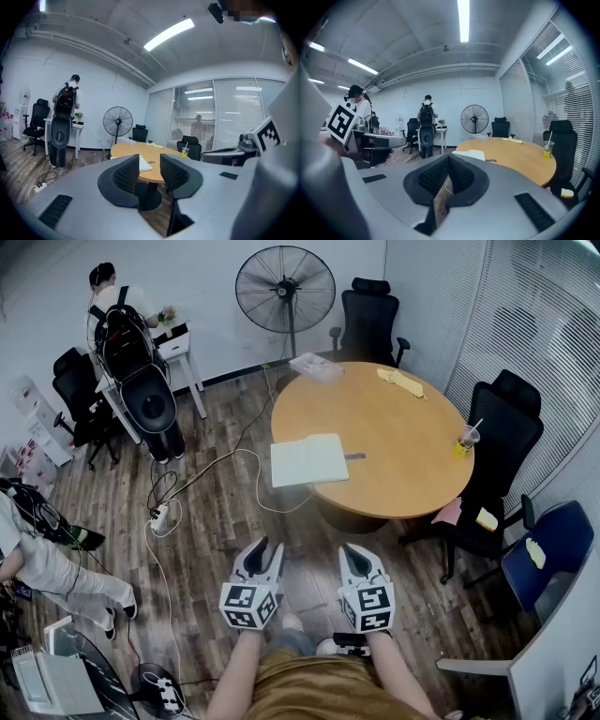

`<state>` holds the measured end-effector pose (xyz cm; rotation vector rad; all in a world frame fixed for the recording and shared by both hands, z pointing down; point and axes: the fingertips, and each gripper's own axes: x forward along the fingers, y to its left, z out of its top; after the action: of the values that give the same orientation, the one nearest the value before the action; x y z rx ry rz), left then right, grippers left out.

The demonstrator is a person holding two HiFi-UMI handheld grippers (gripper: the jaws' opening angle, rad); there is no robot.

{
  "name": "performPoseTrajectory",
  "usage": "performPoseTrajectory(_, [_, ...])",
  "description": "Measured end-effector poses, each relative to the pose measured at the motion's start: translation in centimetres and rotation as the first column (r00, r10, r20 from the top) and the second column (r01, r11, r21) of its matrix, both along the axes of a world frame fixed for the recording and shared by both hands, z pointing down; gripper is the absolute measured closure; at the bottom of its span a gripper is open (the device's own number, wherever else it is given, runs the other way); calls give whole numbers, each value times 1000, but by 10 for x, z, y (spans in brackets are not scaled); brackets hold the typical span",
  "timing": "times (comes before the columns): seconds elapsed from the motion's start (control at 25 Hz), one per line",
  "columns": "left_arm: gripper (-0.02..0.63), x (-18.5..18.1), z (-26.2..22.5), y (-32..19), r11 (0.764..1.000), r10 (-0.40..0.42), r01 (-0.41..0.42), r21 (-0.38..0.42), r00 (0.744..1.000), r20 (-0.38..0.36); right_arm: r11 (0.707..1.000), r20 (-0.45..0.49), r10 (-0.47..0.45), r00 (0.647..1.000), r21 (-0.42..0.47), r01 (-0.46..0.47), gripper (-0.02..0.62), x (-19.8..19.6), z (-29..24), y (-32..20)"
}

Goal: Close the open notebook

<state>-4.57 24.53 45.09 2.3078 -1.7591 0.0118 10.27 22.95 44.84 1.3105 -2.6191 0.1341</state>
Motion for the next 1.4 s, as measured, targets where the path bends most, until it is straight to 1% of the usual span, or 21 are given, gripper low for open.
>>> performPoseTrajectory(0.16, [466, -8, 0, -1, 999, -35, 35, -1, 999, -16, 1000, -3, -16, 1000, 10, 16, 583, -3, -3, -1])
performPoseTrajectory(0.48, [465, -7, 3, -5, 999, -52, 52, -14, 998, -31, 1000, -14, -23, 1000, 18, 23, 583, 4, -5, -5])
performPoseTrajectory(0.64, [466, -4, 5, -13, 998, -53, 52, -25, 998, -36, 1000, 0, -11, 1000, -8, 11, 583, 9, -1, -13])
performPoseTrajectory(0.84, [466, -7, 14, -28, 997, -58, 56, -46, 997, -48, 1000, -19, -1, 1000, -19, 1, 583, 9, 9, -27])
performPoseTrajectory(1.08, [466, -19, 29, -81, 996, -56, 51, -68, 996, -64, 999, -33, 10, 999, -32, -11, 583, 3, 20, -79])
performPoseTrajectory(1.4, [466, -50, 35, -187, 996, -43, 36, -87, 996, -81, 999, -55, 30, 998, -41, -32, 584, -25, 19, -182])
